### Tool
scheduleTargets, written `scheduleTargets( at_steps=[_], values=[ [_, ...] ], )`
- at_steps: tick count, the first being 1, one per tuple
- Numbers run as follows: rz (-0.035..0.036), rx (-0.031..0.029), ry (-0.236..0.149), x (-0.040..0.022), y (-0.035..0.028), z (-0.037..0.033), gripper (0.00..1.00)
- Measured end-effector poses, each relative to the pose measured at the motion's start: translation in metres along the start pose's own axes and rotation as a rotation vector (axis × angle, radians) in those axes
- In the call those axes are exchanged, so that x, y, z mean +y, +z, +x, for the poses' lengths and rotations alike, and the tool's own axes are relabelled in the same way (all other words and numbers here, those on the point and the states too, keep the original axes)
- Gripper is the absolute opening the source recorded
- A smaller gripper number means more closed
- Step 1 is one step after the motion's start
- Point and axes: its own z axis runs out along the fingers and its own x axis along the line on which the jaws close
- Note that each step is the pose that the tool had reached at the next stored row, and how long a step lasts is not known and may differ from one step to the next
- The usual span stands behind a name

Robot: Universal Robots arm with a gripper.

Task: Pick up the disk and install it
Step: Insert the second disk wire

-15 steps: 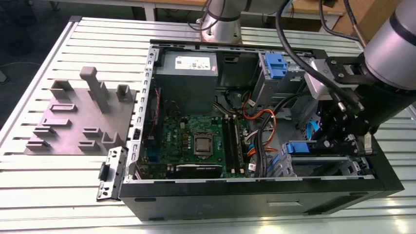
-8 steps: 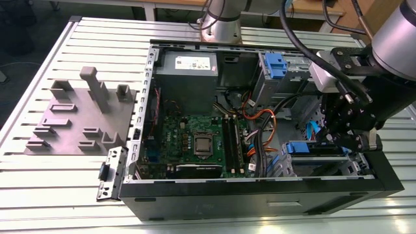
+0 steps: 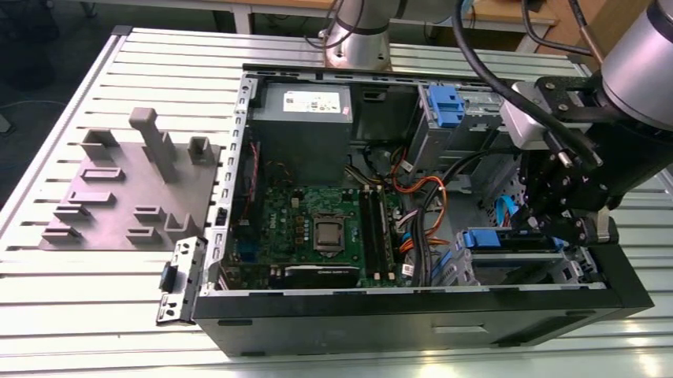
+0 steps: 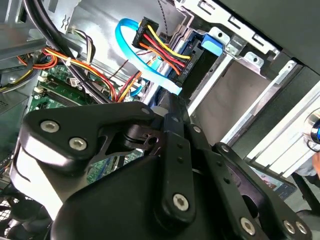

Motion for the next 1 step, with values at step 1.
scheduleTargets(
  at_steps=[1],
  values=[
    [0.0000,0.0000,0.000,0.0000,0.0000,0.0000,0.11]
  ],
)
